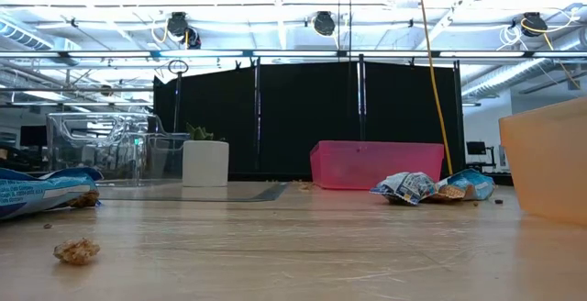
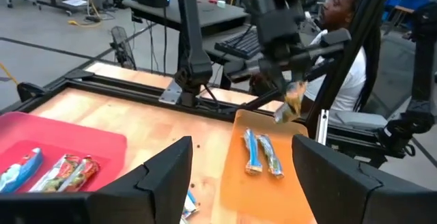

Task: Pick and place Granola Bars by type
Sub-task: Put the orange granola bar into the orange bin

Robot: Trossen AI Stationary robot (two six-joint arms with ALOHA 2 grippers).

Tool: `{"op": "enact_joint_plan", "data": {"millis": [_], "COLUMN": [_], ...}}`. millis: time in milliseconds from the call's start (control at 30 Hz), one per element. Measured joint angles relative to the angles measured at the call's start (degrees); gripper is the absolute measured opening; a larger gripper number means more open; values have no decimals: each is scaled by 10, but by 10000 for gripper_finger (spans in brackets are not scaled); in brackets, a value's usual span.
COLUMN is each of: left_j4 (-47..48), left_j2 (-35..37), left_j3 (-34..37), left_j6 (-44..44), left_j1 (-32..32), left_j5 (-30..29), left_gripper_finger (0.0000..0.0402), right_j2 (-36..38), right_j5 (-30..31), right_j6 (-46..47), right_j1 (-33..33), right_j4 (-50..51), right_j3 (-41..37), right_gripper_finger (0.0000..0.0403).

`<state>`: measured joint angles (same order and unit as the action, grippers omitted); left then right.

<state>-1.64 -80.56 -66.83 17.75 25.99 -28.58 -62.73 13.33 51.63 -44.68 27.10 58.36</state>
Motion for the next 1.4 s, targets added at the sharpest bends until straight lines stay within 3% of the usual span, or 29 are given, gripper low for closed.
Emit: {"op": "enact_joint_plan", "data": {"millis": [433,867,1133,1400], "left_j4": [71,109,126,137], "left_j2": [70,129,163,182], "left_j3": [0,0,1,1], "left_j6": [4,-2,-4,-11], "left_j1": [-6,-8,-7,-7], "left_j5": [-17,-45,-45,-45], "left_gripper_finger": [246,241,233,219], "right_j2": [-98,-220,-255,-255], "right_j5": [-99,-193,-194,-196], "right_j6": [84,104,88,130], "right_j1": [-58,-87,-87,-83], "right_j4": [85,82,56,-33], "right_j3": [0,0,-6,-89], "right_gripper_finger": [0,0,0,0]}}
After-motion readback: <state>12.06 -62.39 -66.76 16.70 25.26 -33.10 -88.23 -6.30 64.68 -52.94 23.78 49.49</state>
